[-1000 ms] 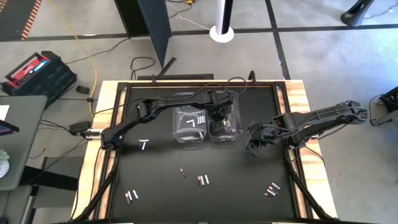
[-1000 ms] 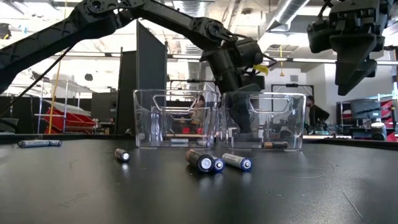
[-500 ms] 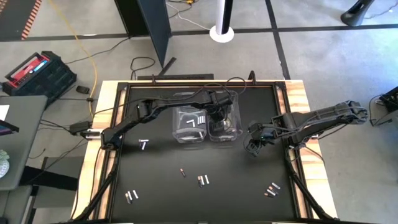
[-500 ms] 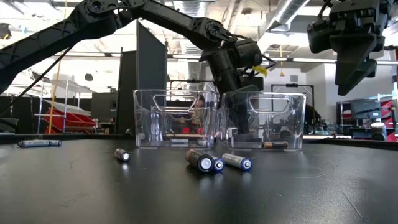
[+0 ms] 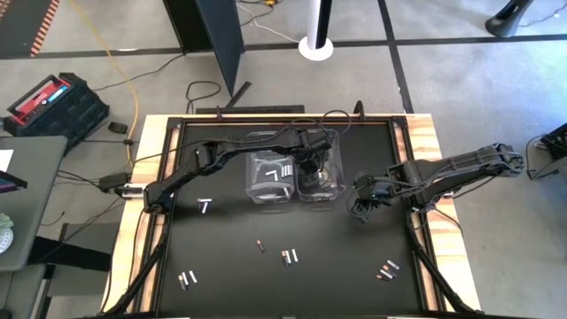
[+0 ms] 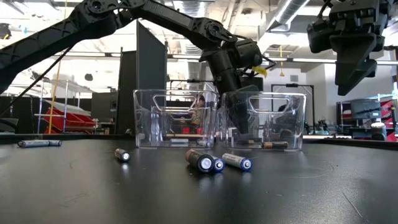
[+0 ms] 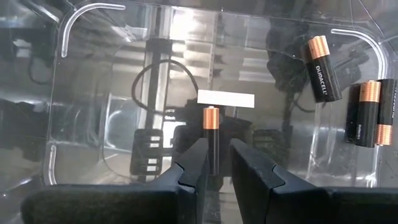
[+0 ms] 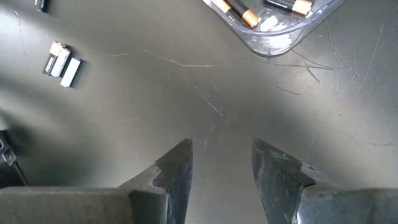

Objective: Sort batteries
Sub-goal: Put the white battery into the left transparent bin

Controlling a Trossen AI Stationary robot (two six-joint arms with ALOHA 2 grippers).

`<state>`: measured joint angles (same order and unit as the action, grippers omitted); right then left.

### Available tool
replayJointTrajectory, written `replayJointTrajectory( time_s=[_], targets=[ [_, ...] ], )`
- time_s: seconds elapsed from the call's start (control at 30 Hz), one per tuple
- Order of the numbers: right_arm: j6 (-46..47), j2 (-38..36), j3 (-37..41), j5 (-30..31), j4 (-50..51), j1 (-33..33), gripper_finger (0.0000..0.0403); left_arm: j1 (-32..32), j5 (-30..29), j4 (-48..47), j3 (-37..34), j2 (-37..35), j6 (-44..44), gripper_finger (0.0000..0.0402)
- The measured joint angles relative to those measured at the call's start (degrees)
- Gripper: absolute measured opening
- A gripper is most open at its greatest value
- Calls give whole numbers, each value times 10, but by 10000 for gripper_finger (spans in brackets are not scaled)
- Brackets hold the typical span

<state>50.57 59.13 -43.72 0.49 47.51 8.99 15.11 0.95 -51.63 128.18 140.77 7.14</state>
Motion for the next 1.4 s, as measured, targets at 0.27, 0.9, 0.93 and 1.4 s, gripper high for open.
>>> replayJointTrajectory(
  time_s=[0.27,0.9,0.93,1.4],
  targets=[
    [0,0,0,0,0,0,179,1,0,-1,9,0,-23,64],
    [-7,0,0,20,0,31,179,-16,18,-66,56,-118,-53,57],
    [-2,0,0,25,0,36,179,-19,18,-70,55,-126,-55,57],
    [72,0,0,63,6,121,179,-76,-73,197,-420,-407,-207,56]
  ],
)
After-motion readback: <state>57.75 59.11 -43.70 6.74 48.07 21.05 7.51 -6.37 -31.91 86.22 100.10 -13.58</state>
